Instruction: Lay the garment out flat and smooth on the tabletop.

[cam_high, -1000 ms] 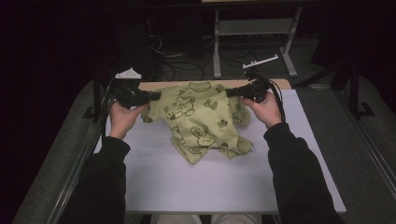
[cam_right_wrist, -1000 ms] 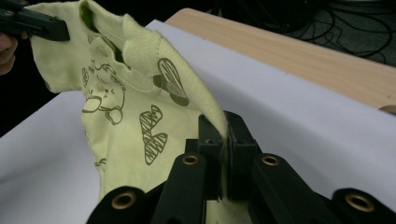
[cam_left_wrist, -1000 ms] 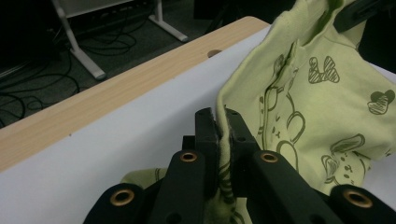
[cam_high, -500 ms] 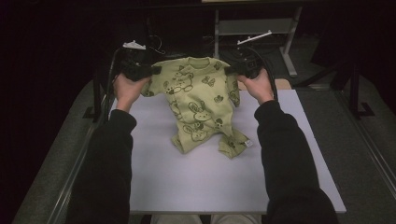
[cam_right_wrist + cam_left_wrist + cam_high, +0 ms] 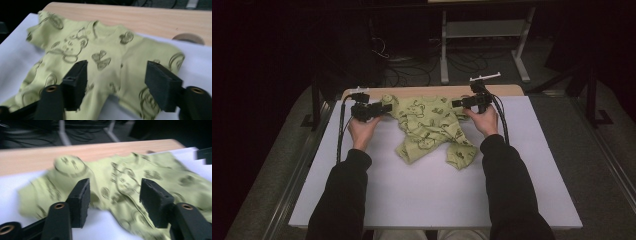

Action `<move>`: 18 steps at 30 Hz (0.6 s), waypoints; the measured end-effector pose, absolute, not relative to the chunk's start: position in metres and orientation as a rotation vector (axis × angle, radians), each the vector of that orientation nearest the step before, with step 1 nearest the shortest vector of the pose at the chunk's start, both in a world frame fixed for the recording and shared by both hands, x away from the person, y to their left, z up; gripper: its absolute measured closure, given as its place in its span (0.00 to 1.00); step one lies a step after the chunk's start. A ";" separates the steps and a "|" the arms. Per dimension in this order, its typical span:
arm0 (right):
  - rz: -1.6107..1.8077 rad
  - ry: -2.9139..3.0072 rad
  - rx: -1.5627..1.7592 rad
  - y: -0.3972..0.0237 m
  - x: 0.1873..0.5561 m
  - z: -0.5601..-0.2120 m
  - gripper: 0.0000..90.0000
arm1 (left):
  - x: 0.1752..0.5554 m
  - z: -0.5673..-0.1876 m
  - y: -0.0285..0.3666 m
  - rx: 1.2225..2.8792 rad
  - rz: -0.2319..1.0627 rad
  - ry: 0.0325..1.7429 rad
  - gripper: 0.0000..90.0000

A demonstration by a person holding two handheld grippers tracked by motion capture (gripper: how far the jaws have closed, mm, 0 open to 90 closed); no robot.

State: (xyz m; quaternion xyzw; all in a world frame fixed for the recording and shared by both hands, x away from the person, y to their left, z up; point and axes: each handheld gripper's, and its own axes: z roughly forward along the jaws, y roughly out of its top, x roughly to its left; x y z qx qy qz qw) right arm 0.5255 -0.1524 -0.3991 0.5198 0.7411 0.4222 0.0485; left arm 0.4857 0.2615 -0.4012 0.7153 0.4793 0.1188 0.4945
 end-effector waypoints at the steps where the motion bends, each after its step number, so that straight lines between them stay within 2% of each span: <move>1: 1.296 2.269 1.575 -0.154 0.522 -0.400 0.30 | 0.482 -0.404 0.265 1.712 0.264 1.153 0.38; 2: 1.337 2.273 1.545 -0.158 0.514 -0.400 0.21 | 0.478 -0.406 0.268 1.688 0.238 1.143 0.32; 3: 1.337 2.273 1.545 -0.158 0.514 -0.400 0.21 | 0.474 -0.407 0.271 1.670 0.215 1.134 0.32; 4: 1.358 2.264 1.530 -0.159 0.509 -0.398 0.15 | 0.470 -0.409 0.274 1.647 0.194 1.129 0.28; 7: 1.403 2.250 1.497 -0.164 0.495 -0.396 0.00 | 0.463 -0.410 0.276 1.635 0.145 1.134 0.10; 9: 1.387 2.270 1.461 -0.167 0.482 -0.393 0.00 | 0.458 -0.408 0.274 1.681 0.168 1.120 0.00; 18: 1.425 2.297 1.382 -0.174 0.448 -0.388 0.00 | 0.425 -0.398 0.260 1.727 0.170 0.973 0.00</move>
